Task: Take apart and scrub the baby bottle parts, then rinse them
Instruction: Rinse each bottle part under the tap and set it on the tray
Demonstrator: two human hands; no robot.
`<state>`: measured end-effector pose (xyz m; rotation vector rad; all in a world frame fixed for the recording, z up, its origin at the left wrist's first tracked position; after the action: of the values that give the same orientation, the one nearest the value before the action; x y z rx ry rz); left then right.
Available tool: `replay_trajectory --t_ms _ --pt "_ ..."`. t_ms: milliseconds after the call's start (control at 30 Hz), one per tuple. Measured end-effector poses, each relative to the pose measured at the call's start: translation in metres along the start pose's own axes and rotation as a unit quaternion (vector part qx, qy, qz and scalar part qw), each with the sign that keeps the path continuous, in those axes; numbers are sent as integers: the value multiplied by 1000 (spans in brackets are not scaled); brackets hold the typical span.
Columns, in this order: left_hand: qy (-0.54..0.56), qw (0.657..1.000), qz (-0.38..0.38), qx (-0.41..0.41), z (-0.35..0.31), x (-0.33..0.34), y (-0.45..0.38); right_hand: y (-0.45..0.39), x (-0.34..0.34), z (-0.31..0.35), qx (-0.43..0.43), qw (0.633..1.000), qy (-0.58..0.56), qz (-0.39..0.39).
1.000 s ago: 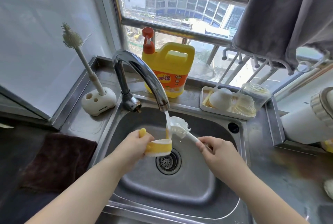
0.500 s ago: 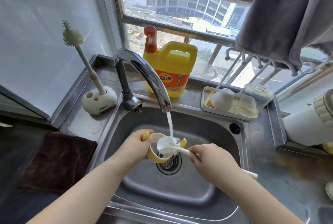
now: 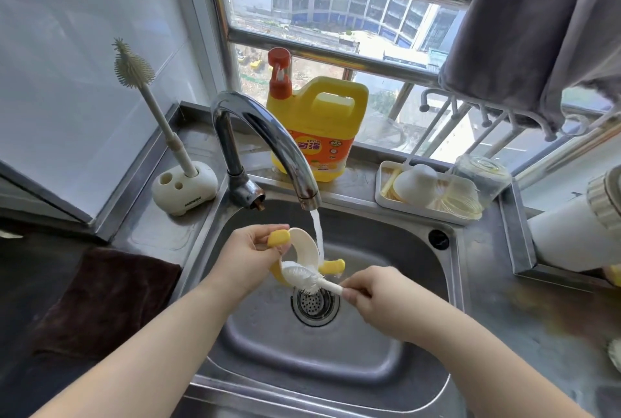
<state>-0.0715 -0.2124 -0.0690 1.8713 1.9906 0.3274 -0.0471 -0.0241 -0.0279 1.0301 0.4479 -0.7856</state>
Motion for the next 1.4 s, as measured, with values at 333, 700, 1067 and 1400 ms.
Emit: replay_trajectory --t_ms 333,700,1067,1400 --pt "81 986 138 -54 -9 17 15 11 -18 -14 1 992 20 -126" --pt "54 988 136 -56 -7 20 19 14 -8 -13 -8 998 12 -61" --pt "46 989 130 -54 5 22 14 10 -29 2 -34 953 247 -171" --pt "88 991 96 -23 3 21 8 -1 9 -9 13 999 4 34"
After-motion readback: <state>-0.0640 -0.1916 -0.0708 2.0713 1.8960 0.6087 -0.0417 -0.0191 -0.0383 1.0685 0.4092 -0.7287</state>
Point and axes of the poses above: each hand's wrist, its own y-axis away from the middle knuckle, its own x-axis out of the palm, z = x × y, the point moved 7 cm from there along -y, towards the middle knuckle, and after that the axes turned 4 degrees about -y, right-handed, at the moved point
